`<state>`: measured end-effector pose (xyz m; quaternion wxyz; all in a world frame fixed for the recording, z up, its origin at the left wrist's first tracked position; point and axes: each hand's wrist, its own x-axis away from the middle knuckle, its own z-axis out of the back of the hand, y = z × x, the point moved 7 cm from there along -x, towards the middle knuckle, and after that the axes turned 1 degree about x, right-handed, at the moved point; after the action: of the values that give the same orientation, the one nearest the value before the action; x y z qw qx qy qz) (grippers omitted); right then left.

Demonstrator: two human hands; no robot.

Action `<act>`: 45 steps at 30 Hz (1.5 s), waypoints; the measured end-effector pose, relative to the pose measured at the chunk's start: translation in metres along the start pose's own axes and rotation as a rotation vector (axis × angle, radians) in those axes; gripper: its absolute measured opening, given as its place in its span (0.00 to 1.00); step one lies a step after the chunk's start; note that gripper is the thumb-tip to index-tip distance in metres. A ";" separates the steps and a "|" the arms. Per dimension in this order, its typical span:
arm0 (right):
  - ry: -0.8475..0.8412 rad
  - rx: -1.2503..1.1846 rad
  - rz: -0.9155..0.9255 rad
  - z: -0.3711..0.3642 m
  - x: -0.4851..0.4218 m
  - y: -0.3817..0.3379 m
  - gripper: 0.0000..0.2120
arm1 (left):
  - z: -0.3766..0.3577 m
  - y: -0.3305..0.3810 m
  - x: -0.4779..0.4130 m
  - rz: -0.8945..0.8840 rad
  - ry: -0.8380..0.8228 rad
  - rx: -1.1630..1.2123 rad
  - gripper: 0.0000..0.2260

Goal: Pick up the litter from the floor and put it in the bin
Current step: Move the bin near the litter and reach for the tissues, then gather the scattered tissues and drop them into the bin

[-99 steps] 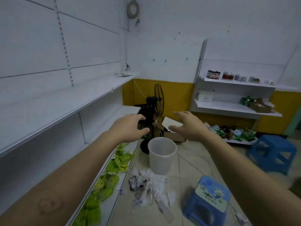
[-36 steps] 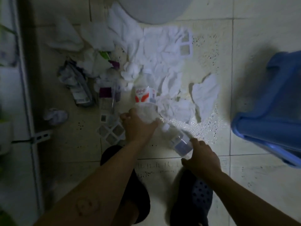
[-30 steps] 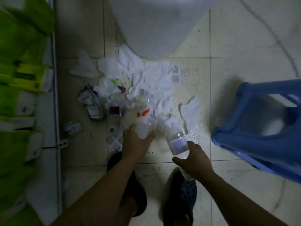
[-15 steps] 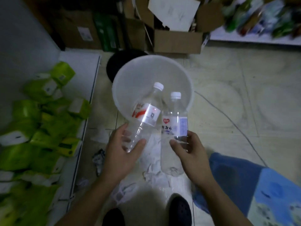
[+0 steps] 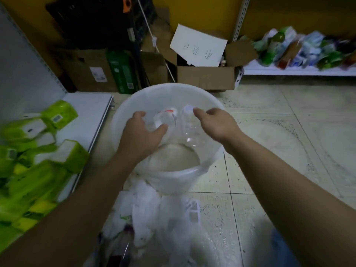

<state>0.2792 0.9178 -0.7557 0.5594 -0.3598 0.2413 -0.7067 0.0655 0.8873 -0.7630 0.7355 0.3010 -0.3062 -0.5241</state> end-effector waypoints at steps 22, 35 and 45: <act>0.043 0.632 -0.426 0.000 0.022 0.391 0.30 | -0.249 -0.073 0.130 -0.952 -0.408 -0.510 0.19; 0.146 0.480 -0.545 -0.011 -0.033 0.480 0.29 | -0.287 -0.276 0.092 -0.161 -0.701 -0.660 0.28; 0.172 0.762 -0.426 -0.050 -0.034 0.471 0.12 | -0.280 -0.272 0.079 -0.202 -0.391 -0.394 0.13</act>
<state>0.5349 0.8261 -1.1453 0.4719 -0.1096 -0.0704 -0.8720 0.1413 0.7722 -1.1369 0.6510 0.0749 -0.3029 -0.6920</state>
